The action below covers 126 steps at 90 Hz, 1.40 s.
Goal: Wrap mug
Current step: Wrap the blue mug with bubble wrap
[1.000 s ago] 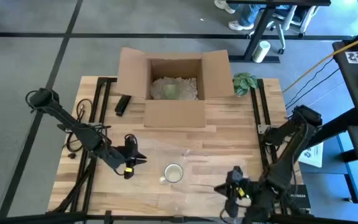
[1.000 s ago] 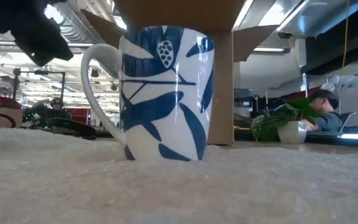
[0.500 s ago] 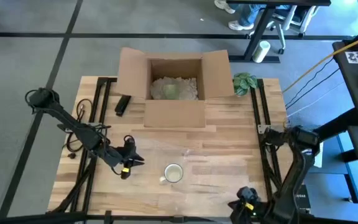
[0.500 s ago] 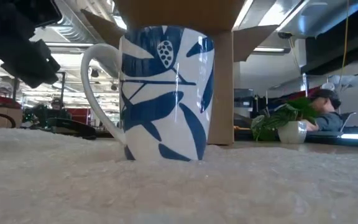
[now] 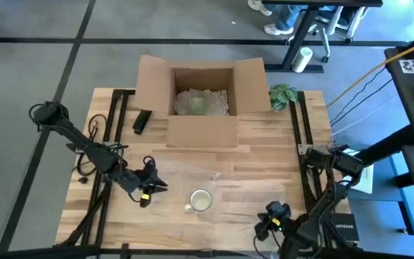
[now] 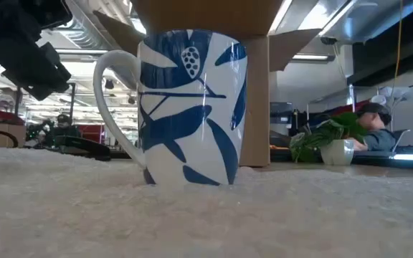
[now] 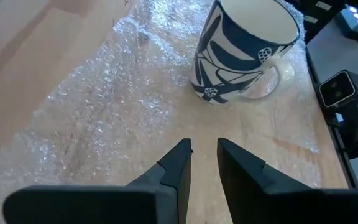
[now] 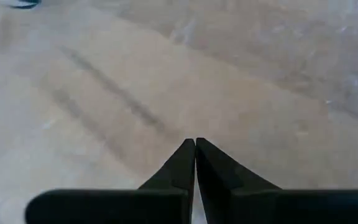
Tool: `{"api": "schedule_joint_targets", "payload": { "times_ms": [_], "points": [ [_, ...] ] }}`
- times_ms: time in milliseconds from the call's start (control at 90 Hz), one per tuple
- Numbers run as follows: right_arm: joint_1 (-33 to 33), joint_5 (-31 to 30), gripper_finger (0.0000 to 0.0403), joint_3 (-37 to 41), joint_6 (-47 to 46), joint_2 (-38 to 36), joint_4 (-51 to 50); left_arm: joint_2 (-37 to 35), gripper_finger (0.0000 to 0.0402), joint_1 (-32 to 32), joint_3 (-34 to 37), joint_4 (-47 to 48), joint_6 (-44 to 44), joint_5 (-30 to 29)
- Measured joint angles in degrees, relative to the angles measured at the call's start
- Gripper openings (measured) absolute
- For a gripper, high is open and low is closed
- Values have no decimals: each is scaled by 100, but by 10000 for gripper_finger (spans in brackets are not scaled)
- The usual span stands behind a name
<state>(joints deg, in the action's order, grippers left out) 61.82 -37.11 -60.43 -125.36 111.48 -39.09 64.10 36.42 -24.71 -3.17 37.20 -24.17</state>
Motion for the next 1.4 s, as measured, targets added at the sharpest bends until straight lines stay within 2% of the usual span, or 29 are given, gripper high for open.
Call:
{"api": "schedule_joint_targets", "payload": {
  "times_ms": [122, 300, 956, 1078, 1133, 1211, 1400],
  "points": [
    [-218, -209, 0, 257, 196, -22, 270, 0, 61, -2, 0, -1, 17, 1],
    [-499, -320, 0, 437, 410, -24, 56, 0, 61, -2, 0, -14, 100, 1],
    [-787, -405, 0, 792, 41, -22, -473, 2, 61, -7, 1, -66, 508, -79],
    [-674, -693, 0, 598, -19, -93, -334, 2, 61, -9, 0, -68, 598, -85],
    [-586, -1014, 0, 418, -32, -188, -371, 2, 61, -9, 0, -68, 605, -85],
    [-481, -1258, 0, 131, -16, -319, -709, 2, 61, -9, 0, -95, 594, -89],
    [-281, -1322, 0, -806, 110, -321, -1889, 2, 61, -9, 0, -97, 592, -91]
  ]
}}
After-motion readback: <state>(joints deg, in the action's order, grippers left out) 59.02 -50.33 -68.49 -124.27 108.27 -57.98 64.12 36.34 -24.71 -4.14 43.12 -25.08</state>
